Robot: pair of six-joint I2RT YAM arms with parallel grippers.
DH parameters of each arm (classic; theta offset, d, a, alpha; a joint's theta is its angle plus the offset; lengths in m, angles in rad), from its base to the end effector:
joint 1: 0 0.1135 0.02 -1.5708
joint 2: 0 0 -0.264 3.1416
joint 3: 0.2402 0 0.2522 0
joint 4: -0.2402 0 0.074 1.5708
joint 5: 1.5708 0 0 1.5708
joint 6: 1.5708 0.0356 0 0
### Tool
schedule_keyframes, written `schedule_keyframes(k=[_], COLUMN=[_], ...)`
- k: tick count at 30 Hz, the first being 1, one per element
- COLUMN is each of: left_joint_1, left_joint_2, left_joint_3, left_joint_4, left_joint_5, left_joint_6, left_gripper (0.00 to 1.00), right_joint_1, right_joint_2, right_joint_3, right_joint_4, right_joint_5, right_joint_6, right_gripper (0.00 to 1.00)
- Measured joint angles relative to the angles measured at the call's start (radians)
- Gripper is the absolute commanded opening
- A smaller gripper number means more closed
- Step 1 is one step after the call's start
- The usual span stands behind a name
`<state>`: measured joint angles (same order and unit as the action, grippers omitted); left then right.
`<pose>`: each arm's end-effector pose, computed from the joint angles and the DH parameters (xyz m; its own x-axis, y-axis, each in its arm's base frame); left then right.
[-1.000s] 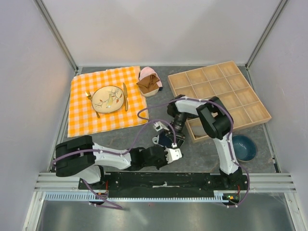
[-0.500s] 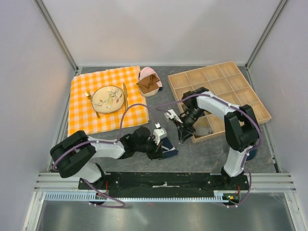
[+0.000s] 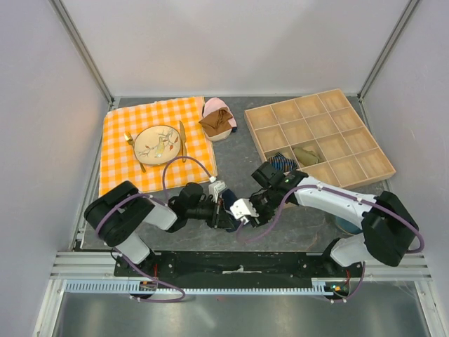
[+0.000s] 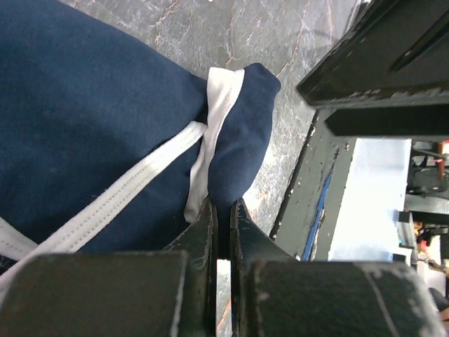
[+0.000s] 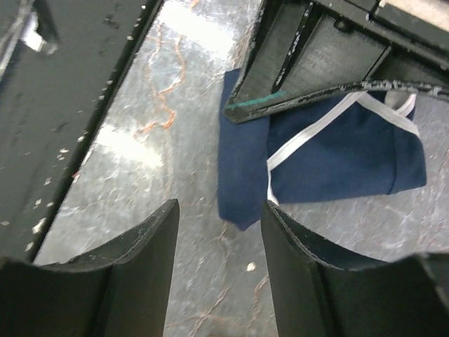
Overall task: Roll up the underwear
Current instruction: Roll the underwear to the center of the board.
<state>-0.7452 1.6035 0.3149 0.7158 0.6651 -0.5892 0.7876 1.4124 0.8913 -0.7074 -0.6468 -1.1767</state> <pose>0.1616 -0.1790 0.1035 -0.8395 0.1796 -0.5128 0.5392 0.3926 -0.7451 0.1647 0.1959 0.2078 0.3987 -0.6439 -0.6530 -0.8856 -0.4552 -0.0920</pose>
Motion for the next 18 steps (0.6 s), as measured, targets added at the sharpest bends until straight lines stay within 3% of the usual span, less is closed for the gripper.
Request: schedule_keyframes(k=[6, 13, 16, 18], left_joint_1=[0.013, 0.032, 0.036, 0.037], left_joint_2=[0.036, 0.061, 0.071, 0.075], left_joint_3=[-0.054, -0.095, -0.11, -0.124], left_joint_4=[0.134, 0.228, 0.267, 0.292], left_joint_5=[0.021, 0.028, 0.027, 0.025], left_joint_6=[-0.09, -0.162, -0.187, -0.2], left_gripper=[0.02, 0.02, 0.02, 0.13], right_joint_1=[0.105, 0.181, 0.196, 0.203], right_joint_2=[0.077, 0.135, 0.161, 0.185], right_joint_3=[-0.016, -0.032, -0.032, -0.03], right_joint_4=[0.143, 0.196, 0.222, 0.247], right_joint_5=[0.119, 0.208, 0.232, 0.245], right_joint_6=[0.021, 0.04, 0.048, 0.052], right_gripper=[0.57, 0.52, 0.43, 0.34])
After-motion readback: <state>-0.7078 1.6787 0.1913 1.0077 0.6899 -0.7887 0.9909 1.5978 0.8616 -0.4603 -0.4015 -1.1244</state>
